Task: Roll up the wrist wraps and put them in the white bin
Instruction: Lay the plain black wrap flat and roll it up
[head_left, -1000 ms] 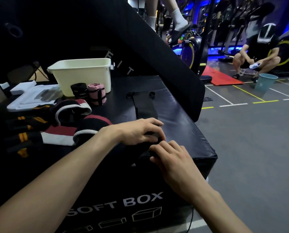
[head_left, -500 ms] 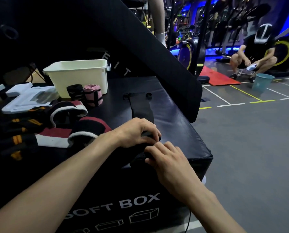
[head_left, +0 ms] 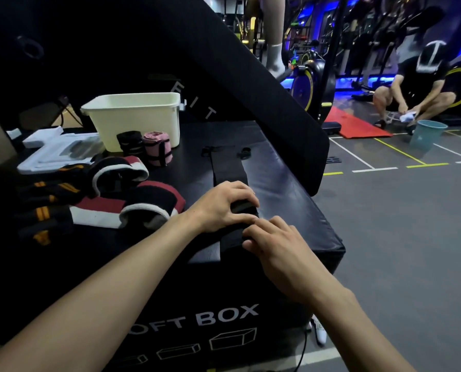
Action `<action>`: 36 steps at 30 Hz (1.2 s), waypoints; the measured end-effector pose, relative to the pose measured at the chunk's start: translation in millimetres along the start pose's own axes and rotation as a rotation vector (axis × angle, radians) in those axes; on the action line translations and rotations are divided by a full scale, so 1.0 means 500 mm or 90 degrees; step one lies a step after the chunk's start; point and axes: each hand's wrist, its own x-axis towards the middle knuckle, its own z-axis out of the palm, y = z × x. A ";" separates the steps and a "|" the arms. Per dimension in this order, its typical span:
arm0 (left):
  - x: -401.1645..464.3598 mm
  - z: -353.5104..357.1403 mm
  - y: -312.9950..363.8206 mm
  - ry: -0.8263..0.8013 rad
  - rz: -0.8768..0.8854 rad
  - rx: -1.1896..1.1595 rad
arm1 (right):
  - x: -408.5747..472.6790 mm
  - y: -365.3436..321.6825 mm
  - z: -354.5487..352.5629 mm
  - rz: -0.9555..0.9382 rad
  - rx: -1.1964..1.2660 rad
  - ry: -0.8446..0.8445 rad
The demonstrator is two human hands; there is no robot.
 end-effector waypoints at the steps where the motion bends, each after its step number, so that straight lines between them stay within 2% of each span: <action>1: -0.002 -0.001 -0.003 0.000 -0.017 -0.003 | 0.002 0.002 -0.002 -0.003 0.005 -0.020; 7: 0.006 -0.008 -0.007 -0.103 -0.127 0.027 | 0.042 0.012 -0.040 0.042 0.057 -0.193; 9: 0.013 -0.011 -0.013 -0.126 -0.135 0.036 | 0.058 0.007 -0.043 0.069 0.067 -0.218; 17: 0.025 -0.013 -0.026 -0.102 -0.140 0.038 | 0.078 -0.010 -0.021 0.113 0.045 -0.151; 26: 0.042 -0.008 -0.035 -0.058 -0.136 0.075 | 0.050 0.003 -0.003 0.025 0.099 -0.035; 31: 0.043 -0.009 -0.030 -0.037 -0.139 0.067 | 0.044 0.004 -0.014 0.011 0.154 -0.039; 36: 0.039 -0.004 -0.028 -0.013 -0.149 0.052 | 0.062 -0.002 -0.027 0.046 0.124 -0.119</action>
